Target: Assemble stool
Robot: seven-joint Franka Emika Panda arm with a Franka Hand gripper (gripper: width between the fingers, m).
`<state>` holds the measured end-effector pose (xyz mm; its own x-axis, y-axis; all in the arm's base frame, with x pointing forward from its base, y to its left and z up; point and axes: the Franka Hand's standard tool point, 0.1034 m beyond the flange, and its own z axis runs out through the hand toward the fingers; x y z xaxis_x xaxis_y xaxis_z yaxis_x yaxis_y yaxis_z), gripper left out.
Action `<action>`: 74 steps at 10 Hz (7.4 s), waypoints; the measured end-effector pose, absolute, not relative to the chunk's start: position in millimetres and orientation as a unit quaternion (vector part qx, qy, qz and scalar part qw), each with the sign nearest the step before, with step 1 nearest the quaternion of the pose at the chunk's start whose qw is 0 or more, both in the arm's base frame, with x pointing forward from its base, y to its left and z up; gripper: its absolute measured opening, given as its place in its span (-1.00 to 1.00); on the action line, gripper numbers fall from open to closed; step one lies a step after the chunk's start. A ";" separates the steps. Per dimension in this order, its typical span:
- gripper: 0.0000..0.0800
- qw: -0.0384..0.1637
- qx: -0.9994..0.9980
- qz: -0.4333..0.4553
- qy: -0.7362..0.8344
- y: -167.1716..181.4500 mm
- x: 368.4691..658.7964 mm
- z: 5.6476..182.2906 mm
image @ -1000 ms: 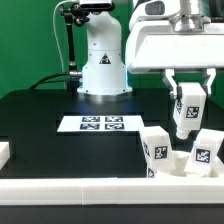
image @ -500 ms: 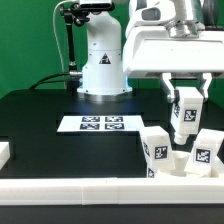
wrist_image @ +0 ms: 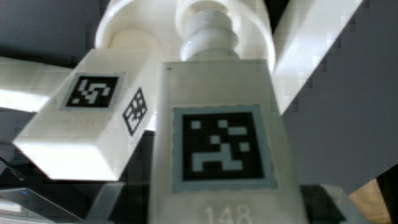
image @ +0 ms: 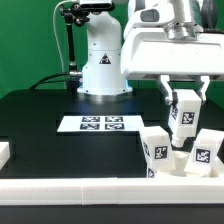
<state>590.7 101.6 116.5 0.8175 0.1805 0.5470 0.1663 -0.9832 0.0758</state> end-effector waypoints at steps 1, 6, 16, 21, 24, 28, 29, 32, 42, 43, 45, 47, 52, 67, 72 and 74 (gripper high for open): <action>-0.15 0.013 0.953 0.288 0.092 102.7 593.9 113.9; -0.15 0.017 0.954 0.282 0.099 101.8 592.2 103.7; -0.15 0.021 0.954 0.276 0.114 105.2 586.6 89.9; -0.15 0.025 0.951 0.284 0.123 101.2 580.8 88.3; 0.43 0.027 0.951 0.282 0.128 101.0 580.4 87.9; 0.62 0.026 0.952 0.275 0.133 101.2 582.6 101.4; 0.62 0.025 0.953 0.270 0.133 101.0 582.9 104.5; 0.62 0.021 0.966 0.229 0.120 86.8 581.6 118.3; 0.62 -0.004 0.997 0.035 0.066 86.9 567.4 115.6; 0.62 -0.004 0.998 0.005 0.066 86.9 568.1 115.7; 0.62 -0.008 0.997 -0.053 0.061 87.9 562.4 113.8; 0.62 -0.027 0.998 -0.056 0.023 87.6 559.8 108.6; 0.62 -0.046 0.999 -0.018 -0.016 85.7 565.9 93.9; -0.15 -0.054 0.996 -0.025 -0.069 86.7 562.2 82.1; -0.15 -0.065 0.961 -0.038 -0.267 86.1 569.1 82.6; -0.15 -0.067 0.940 -0.046 -0.330 83.2 569.0 82.8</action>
Offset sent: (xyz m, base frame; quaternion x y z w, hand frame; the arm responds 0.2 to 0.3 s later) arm 0.0011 0.0004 -0.0072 -0.0012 0.0094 -0.0029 1.0000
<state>569.0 83.2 82.8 0.7777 -0.6146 -0.1318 -0.6271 -0.7730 -0.0956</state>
